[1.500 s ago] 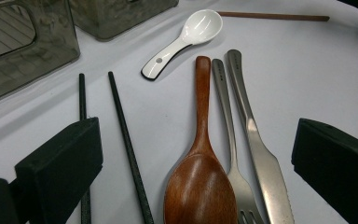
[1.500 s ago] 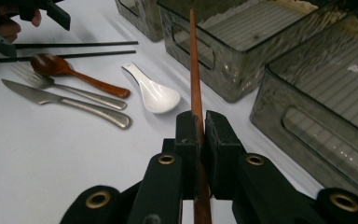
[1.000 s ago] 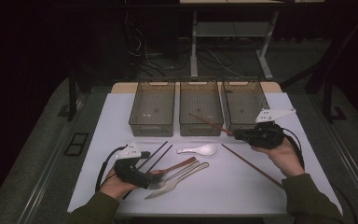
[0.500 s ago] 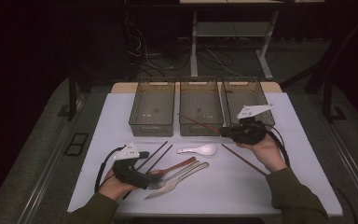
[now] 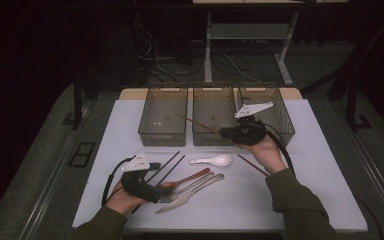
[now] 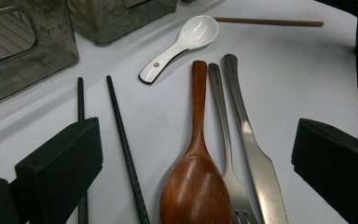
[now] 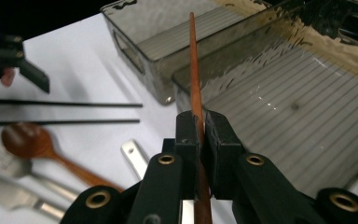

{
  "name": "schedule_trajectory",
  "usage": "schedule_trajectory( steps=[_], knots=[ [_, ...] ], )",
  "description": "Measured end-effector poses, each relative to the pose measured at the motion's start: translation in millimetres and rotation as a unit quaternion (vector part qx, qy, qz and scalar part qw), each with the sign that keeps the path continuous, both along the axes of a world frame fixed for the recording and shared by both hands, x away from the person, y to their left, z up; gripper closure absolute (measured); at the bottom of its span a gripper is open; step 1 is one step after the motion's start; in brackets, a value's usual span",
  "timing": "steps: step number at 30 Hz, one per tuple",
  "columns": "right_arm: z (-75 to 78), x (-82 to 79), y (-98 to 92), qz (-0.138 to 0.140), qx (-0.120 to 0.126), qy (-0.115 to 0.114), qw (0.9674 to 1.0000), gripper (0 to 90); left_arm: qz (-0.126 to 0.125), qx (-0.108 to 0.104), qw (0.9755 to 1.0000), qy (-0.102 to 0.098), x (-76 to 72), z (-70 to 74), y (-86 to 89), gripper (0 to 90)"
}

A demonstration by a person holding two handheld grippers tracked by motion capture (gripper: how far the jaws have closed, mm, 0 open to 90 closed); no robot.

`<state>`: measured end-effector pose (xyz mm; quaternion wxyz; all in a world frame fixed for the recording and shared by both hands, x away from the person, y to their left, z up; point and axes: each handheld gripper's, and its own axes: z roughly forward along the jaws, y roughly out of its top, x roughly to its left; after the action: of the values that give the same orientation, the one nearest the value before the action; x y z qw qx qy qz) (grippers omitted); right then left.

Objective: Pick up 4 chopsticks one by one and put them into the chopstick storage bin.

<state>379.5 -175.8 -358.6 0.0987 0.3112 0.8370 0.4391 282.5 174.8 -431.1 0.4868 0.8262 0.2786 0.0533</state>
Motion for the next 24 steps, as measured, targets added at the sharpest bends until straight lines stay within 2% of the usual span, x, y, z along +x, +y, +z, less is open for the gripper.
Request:
schedule_trajectory(
  steps=[9,24],
  knots=[
    [2.3,24.1,27.2,-0.020,-0.001,0.007,0.9998,83.6,0.000,-0.002,1.0000,-0.001,0.9,0.0,0.8,0.8],
    [4.8,56.8,82.6,-0.047,-0.024,0.010,0.9986,83.6,-0.006,0.000,1.0000,-0.001,1.1,-0.3,-2.2,0.9]
  ],
)
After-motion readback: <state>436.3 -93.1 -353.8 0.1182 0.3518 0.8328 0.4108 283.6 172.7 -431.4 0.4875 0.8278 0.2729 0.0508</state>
